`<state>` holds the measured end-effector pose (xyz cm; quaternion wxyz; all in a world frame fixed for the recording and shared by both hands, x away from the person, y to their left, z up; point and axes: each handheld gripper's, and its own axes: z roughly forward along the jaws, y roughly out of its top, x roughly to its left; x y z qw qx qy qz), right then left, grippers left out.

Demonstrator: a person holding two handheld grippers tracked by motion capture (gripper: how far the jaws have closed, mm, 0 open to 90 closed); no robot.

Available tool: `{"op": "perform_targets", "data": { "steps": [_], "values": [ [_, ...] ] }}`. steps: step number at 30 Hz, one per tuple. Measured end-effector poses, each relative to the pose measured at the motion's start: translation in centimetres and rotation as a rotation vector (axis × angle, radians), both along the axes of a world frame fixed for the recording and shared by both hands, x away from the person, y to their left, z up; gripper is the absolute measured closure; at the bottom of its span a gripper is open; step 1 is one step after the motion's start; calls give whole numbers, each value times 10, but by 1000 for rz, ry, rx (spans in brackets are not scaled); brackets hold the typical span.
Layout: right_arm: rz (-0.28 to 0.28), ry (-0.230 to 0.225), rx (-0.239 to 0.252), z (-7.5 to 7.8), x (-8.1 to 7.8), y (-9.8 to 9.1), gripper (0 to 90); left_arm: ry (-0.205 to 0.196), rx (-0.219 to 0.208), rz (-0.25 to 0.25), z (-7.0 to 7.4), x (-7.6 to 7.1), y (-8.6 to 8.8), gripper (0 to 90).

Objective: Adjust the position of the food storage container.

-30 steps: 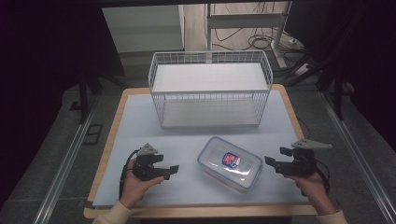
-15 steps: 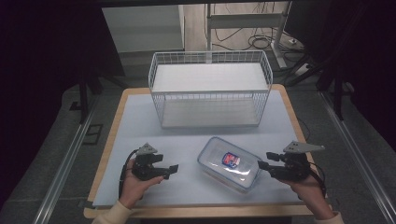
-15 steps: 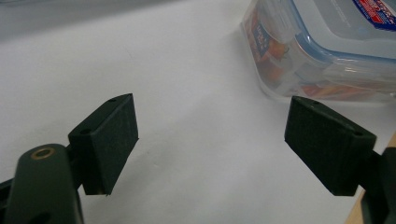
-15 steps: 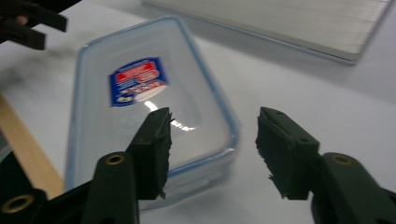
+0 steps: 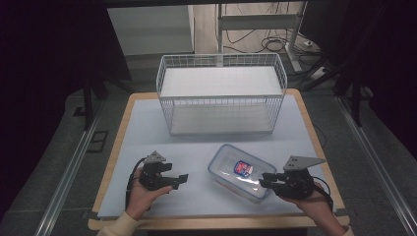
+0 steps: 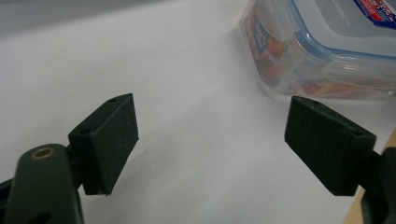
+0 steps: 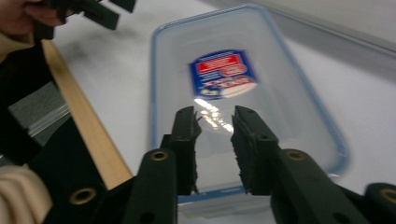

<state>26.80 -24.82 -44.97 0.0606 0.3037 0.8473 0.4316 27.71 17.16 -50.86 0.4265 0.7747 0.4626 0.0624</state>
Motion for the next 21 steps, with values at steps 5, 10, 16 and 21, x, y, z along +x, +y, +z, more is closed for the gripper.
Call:
{"op": "perform_targets", "data": {
  "steps": [5,10,16,21],
  "values": [
    [65,20,-5,-4,-9,15,886,2,-1,0,0,0,-1,171],
    [132,4,-46,-9,-23,33,900,3,-2,-1,0,0,-1,172],
    [165,-17,-162,-23,-36,48,900,5,-2,-2,0,0,0,173],
    [150,-26,-198,-30,-39,48,900,8,-1,-6,-1,0,0,173]
  ]
}}
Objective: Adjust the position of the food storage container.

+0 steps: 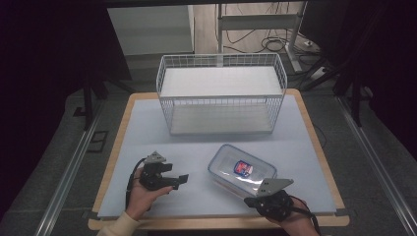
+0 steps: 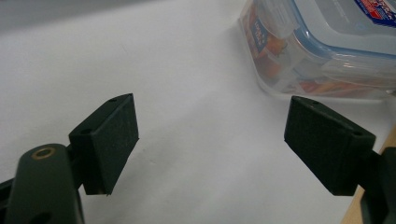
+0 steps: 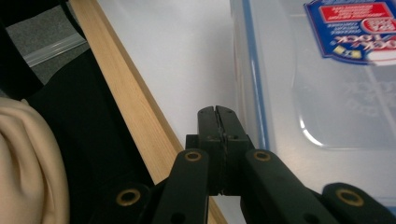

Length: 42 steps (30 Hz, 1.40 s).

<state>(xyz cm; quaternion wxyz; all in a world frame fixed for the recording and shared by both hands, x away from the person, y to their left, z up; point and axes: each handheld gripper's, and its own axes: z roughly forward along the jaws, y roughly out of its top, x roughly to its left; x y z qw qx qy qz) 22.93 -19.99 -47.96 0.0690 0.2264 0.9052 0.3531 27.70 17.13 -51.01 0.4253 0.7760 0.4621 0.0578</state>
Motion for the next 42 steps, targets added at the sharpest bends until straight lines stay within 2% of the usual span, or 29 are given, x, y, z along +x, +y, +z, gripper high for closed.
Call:
{"op": "perform_targets", "data": {
  "steps": [6,12,16,31,42],
  "values": [
    [-1,-17,-30,-3,-3,0,900,2,3,-2,-1,0,-1,173],
    [-39,-46,-53,-2,-1,-6,900,8,1,-2,-1,0,-1,173],
    [-78,-48,-44,-2,8,-17,900,6,3,-4,-1,0,-1,173],
    [-173,-55,-28,0,33,-45,900,6,5,-3,-2,0,-1,173],
    [-217,-62,-21,0,44,-55,900,6,8,-4,-2,1,-2,173]
  ]
}}
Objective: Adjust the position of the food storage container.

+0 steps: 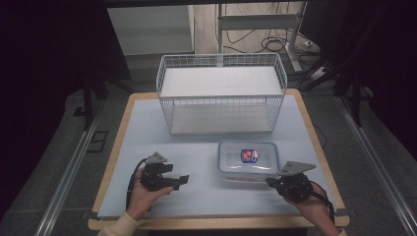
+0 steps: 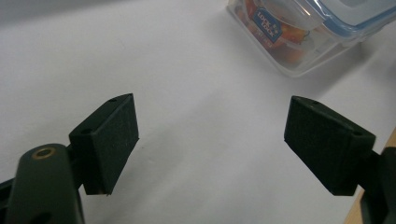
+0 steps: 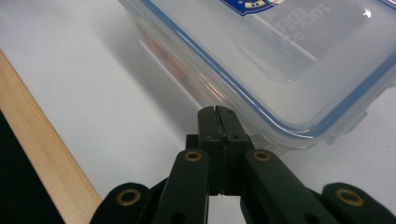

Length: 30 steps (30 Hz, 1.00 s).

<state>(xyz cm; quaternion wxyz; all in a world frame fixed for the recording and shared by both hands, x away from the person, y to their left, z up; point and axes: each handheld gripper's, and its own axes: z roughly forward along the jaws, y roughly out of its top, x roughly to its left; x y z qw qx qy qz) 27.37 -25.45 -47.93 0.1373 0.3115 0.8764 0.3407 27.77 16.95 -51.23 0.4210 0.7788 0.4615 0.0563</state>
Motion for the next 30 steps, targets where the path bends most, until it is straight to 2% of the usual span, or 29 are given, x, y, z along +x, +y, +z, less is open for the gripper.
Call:
{"op": "perform_targets", "data": {
  "steps": [5,7,9,12,17,20,23,28,30],
  "values": [
    [-4,3,19,0,0,-2,900,0,-1,1,0,0,0,173],
    [8,6,46,4,-2,-3,900,1,-3,4,0,0,0,173],
    [9,-13,75,14,-2,-4,900,4,-4,3,0,1,0,173],
    [-48,-51,103,36,12,-9,900,5,-14,10,2,2,0,173],
    [-161,-70,91,54,50,-22,900,1,-13,5,2,1,0,173],
    [-225,-56,82,51,71,-27,900,5,-11,4,1,1,-1,173],
    [-267,-31,54,39,85,-31,900,6,-8,4,0,2,0,174],
    [-281,36,17,19,91,-36,900,5,-6,4,0,2,-1,174],
    [-287,45,-10,15,92,-36,900,3,-3,3,0,1,-2,174]
  ]
}}
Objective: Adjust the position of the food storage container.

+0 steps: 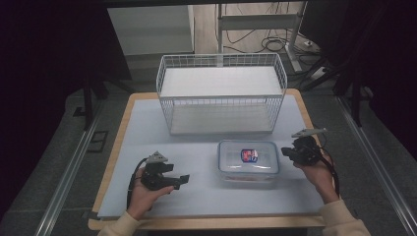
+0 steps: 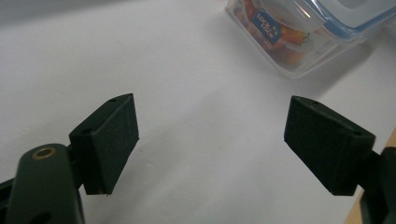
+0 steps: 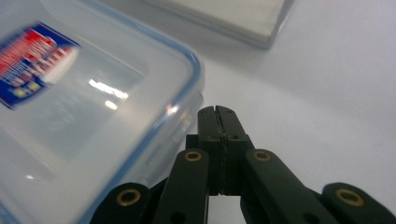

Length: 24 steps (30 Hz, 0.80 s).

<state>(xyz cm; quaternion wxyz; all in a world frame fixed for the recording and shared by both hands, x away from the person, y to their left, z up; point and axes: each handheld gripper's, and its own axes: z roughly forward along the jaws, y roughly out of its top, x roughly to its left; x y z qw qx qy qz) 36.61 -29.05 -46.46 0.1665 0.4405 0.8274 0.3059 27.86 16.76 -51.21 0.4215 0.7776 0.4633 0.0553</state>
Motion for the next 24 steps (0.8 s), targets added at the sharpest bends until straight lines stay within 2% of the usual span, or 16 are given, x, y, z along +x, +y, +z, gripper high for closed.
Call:
{"op": "perform_targets", "data": {
  "steps": [7,12,19,24],
  "values": [
    [20,40,-41,-11,3,8,900,0,2,-3,0,0,0,175],
    [26,58,-30,-13,5,10,900,2,4,-1,0,0,0,176],
    [49,51,-33,-14,7,21,900,2,3,-2,0,0,1,176],
    [77,54,-6,-16,7,30,900,3,1,0,0,0,1,176]
  ]
}}
